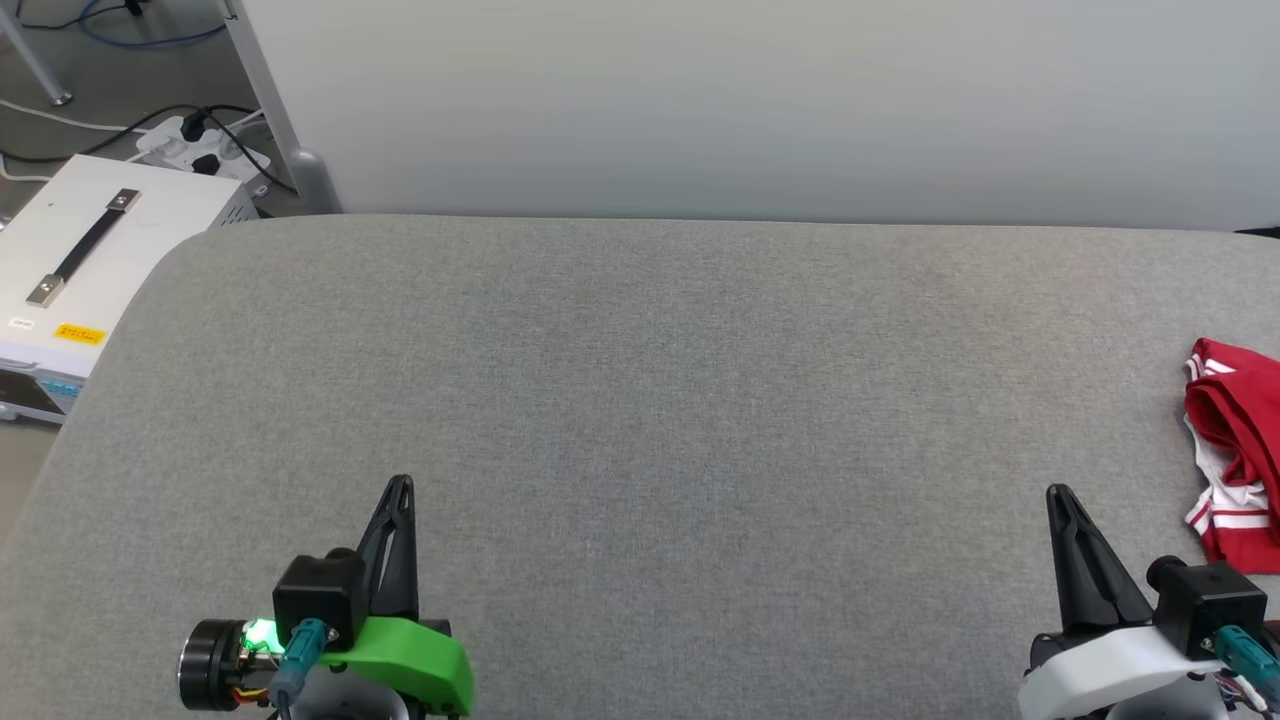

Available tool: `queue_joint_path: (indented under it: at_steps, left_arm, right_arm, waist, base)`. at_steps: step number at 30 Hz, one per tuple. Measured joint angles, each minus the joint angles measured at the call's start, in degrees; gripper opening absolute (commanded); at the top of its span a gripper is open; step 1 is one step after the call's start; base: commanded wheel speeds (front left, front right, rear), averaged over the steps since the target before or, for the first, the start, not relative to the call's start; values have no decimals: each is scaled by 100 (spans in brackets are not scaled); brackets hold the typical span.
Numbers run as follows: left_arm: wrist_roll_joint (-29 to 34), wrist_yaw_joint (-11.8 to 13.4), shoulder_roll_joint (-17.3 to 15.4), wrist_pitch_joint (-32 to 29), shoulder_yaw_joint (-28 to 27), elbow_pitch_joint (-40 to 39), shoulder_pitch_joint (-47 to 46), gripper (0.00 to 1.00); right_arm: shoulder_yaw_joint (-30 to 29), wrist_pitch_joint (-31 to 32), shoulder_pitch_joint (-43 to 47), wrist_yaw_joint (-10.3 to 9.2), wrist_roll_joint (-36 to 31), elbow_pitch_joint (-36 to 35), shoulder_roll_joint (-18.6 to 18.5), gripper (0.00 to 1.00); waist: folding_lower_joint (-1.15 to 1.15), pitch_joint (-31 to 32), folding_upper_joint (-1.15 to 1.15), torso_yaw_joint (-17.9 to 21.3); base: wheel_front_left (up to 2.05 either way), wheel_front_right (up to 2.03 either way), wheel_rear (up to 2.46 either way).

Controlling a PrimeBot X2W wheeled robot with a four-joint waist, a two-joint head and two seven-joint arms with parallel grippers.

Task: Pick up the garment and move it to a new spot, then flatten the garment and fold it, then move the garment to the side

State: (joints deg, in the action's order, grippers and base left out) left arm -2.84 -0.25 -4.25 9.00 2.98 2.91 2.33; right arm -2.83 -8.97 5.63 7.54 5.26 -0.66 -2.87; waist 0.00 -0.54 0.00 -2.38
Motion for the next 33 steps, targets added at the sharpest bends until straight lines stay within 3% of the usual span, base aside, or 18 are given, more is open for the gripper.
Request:
queue_joint_path:
  at_steps: [33]
  left_arm:
    - [107, 0, 40, -401, -138, -132, -40, 0]
  right_arm:
    - [125, 398, -227, 0, -215, 26, 3, 0]
  waist:
    - [0, 24, 0, 108]
  base:
    - [0, 0, 0]
